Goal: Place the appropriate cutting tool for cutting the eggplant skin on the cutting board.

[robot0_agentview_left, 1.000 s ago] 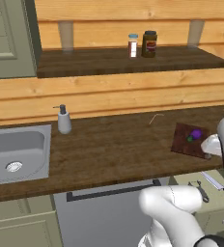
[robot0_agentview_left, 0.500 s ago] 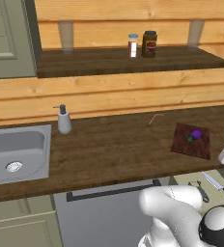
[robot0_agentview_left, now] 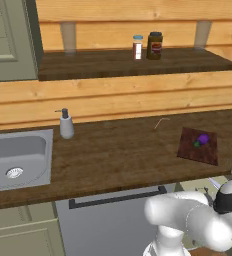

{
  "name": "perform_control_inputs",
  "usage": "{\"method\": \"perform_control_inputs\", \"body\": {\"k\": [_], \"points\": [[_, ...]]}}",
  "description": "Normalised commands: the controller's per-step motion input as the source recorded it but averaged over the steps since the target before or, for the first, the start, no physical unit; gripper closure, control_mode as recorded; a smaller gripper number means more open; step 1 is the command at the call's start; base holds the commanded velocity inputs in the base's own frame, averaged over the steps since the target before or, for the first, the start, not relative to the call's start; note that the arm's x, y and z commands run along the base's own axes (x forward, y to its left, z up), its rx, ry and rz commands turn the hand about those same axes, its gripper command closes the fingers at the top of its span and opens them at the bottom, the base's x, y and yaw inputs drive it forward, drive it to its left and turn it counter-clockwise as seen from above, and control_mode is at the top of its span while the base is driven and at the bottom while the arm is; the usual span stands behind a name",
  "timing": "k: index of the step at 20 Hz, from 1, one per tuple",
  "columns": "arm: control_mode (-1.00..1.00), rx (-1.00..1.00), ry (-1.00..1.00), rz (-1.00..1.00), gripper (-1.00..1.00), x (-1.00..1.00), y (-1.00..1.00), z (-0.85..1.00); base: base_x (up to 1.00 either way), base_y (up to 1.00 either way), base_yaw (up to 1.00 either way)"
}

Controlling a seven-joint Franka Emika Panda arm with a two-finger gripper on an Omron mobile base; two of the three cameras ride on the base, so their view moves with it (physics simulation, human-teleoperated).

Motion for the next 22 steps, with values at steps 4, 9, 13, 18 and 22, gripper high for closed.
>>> {"method": "perform_control_inputs", "body": {"k": [4, 9, 13, 18, 22], "points": [[-1.00, 0.00, 0.04, 0.00, -1.00, 0.18, -0.04, -0.75, 0.00, 0.00, 0.00], [-1.00, 0.02, 0.00, 0.03, -1.00, 0.23, -0.02, -0.68, 0.00, 0.00, 0.00], [-1.00, 0.01, 0.00, 0.07, -1.00, 0.16, -0.04, -0.64, 0.00, 0.00, 0.00], [-1.00, 0.00, 0.00, 0.08, -1.00, -0.05, 0.00, -0.69, 0.00, 0.00, 0.00], [-1.00, 0.00, 0.00, 0.12, -1.00, -0.33, 0.05, -0.46, 0.00, 0.00, 0.00]]}}
